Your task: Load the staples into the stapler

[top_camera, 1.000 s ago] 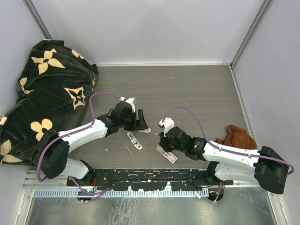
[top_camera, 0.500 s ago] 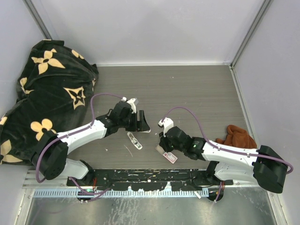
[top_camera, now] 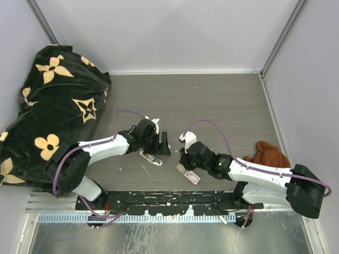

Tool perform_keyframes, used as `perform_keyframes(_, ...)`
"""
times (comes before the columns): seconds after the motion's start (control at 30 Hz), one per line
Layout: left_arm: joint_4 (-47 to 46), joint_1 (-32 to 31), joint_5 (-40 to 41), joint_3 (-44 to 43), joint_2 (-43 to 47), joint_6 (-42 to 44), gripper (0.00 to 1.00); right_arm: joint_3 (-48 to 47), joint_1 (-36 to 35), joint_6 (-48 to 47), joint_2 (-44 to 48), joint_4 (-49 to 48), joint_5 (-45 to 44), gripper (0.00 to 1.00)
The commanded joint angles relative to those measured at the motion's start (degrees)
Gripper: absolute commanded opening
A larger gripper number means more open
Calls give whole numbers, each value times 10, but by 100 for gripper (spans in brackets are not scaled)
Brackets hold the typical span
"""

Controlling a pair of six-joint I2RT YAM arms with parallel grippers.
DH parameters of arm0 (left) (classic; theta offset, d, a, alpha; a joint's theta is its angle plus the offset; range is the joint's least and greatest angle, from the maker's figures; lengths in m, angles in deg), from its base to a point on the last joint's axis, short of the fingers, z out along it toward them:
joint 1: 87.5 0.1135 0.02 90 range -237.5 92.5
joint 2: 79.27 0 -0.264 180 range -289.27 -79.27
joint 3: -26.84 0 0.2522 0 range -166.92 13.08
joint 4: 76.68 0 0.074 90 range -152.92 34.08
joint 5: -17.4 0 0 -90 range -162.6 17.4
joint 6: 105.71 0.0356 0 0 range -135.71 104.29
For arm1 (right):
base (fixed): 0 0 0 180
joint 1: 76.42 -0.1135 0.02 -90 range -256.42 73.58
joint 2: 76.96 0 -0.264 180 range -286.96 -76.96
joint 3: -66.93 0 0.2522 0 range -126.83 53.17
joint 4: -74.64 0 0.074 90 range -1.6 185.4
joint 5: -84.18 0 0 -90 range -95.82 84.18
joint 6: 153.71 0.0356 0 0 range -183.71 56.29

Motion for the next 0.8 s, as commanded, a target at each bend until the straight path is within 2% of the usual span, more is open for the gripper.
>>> perform_keyframes(0.0,4,-6,17,-31,-8,16,74,-20,5,4,13,-25,-1,18)
perform_keyframes(0.77,-63,-11,48,-44,-54,32,76,-10,18,6,14,-37,9,18)
